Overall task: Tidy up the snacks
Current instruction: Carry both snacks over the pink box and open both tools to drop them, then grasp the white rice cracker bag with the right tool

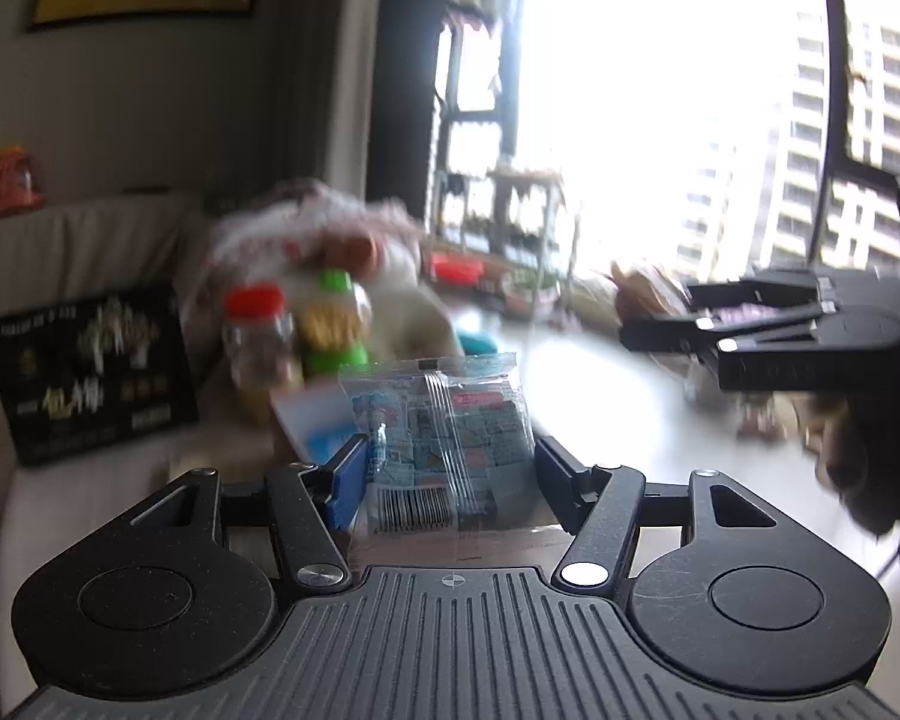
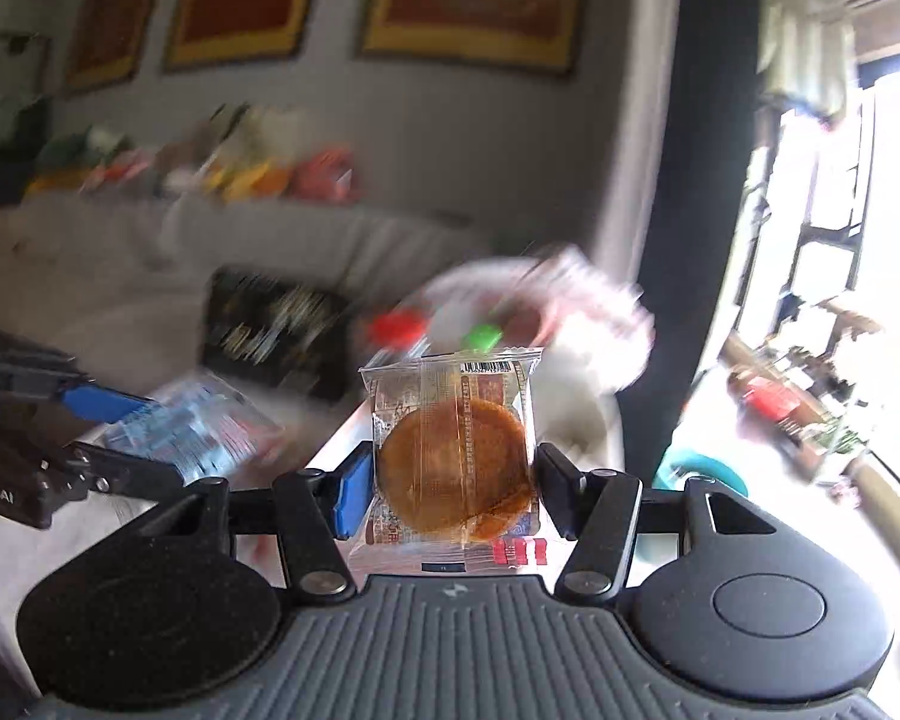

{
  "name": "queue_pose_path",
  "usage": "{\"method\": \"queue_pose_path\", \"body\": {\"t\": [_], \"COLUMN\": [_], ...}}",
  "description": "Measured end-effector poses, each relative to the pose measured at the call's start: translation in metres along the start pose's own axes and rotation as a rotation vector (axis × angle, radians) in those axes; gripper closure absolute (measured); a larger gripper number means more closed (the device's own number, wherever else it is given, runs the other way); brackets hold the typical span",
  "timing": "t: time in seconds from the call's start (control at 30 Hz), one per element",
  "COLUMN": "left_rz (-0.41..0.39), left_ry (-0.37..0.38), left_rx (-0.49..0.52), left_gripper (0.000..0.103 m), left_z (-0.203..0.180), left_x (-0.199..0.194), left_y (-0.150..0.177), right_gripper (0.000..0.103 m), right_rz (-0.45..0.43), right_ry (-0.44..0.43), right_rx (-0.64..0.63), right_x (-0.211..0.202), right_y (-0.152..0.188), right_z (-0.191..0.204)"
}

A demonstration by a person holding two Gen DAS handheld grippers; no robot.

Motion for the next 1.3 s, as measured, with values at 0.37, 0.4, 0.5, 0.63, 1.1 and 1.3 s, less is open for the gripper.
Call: {"method": "queue_pose_path", "body": {"t": [0.37,0.4,0.5,0.63,1.1,1.3], "left_rz": [0.192,0.23,0.222,0.16,0.155,0.17], "left_ry": [0.038,0.044,0.05,0.052,-0.316,-0.345], "left_rx": [-0.263,-0.301,-0.428,-0.5,-0.598,-0.647], "left_gripper": [0.037,0.037,0.038,0.038,0.038,0.038], "left_z": [0.04,0.045,0.064,0.09,0.183,0.184], "left_x": [0.17,0.182,0.197,0.175,0.018,-0.004], "left_y": [0.006,0.02,0.045,0.047,0.123,0.145], "right_gripper": [0.046,0.046,0.046,0.046,0.027,0.026], "right_rz": [0.158,0.18,0.252,0.331,0.415,0.475], "right_ry": [0.03,0.019,0.006,-0.011,-0.126,-0.283], "right_rx": [0.156,0.172,0.209,0.227,0.16,0.06], "right_x": [0.117,0.125,0.152,0.189,0.222,0.217], "right_y": [-0.018,-0.013,0.0,0.012,0.022,0.042], "right_z": [-0.043,-0.042,-0.036,-0.024,0.058,0.143]}}
Point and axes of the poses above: each gripper's, at about its wrist camera, not at the fingertips, and x roughly the way its jaws point, z to its left, y to its underside, the point moved 3 cm from there along x, roughly the way its jaws point, and after that the axes turned 6 degrees about x, right-handed, at the moved point
